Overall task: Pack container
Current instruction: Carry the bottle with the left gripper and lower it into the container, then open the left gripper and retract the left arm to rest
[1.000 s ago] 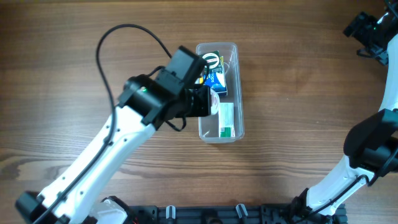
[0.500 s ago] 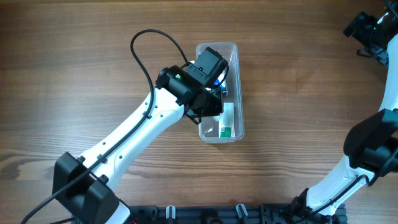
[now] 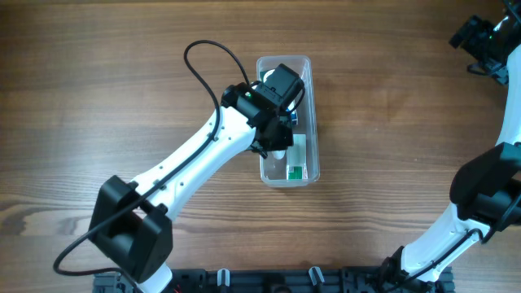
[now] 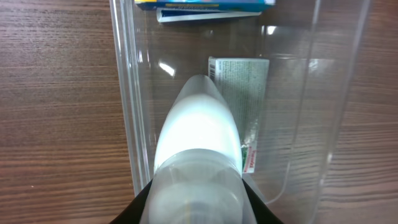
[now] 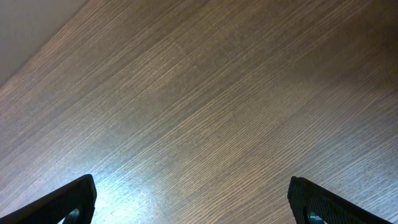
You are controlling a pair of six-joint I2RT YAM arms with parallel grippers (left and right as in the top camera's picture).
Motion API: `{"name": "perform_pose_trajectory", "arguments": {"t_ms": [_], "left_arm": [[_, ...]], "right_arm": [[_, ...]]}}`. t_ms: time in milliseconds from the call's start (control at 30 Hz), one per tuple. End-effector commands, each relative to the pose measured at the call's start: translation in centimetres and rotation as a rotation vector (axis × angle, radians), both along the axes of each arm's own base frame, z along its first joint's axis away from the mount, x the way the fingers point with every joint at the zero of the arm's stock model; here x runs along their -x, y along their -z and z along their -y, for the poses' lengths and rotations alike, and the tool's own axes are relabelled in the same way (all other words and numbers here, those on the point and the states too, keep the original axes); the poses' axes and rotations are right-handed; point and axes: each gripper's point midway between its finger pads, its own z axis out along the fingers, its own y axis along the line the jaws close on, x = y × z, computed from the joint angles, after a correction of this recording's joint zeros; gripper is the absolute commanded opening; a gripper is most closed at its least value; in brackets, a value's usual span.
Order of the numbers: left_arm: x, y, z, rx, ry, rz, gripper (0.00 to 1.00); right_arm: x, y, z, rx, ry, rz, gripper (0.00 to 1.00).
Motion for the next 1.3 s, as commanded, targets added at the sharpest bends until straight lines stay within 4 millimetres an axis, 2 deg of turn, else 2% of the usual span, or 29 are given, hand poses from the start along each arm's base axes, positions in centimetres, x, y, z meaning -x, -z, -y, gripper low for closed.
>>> {"name": "perform_pose_trajectory", "arguments": {"t_ms": [0,300,467,1000,1100,1133,1200,1233,1267], "left_arm": [[-0.5,-0.8,0.5,0.005,-0.007,0.032,0.29],[-0.5,0.6,0.5,-0.019,-0.007,0.004,0.31],[-0.7,0.6,0.6,-0.014,-0.007,0.009,0.38],[-1.2,0.4,1.1,0.004,0.004,0.035,0.40],[-1.8,0.1,1.3,0.009,0.028,0.066,0.47],[-2.0,-0.2,1.3,0.008,0.042,0.076,0.53],[-2.4,-1.2,1.7,0.020,0.079,0.108,0.72],[-2.6,-1.8,1.9,0.028,0.094,0.125,0.77],[-3.0,-2.9,2.0,0.036,0.111,0.153,0.93]], "right_arm": [[-0.1,0.5,0.1,0.000,0.013,-0.008,1.00],[-0.1,0.5,0.1,0.000,0.014,-0.008,1.00],[-0.1,0.5,0.1,0.000,0.013,-0.008,1.00],[-0.1,0.5,0.1,0.000,0.013,-0.008,1.00],[-0.1,0.5,0.1,0.000,0.013,-0.008,1.00],[-0.1,0.5,0.1,0.000,0.014,-0.008,1.00],[-0.1,0.5,0.1,0.000,0.014,-0.008,1.00],[-0.1,0.5,0.1,0.000,0.013,-0.008,1.00],[-0.1,0.5,0.1,0.000,0.013,-0.008,1.00]]}}
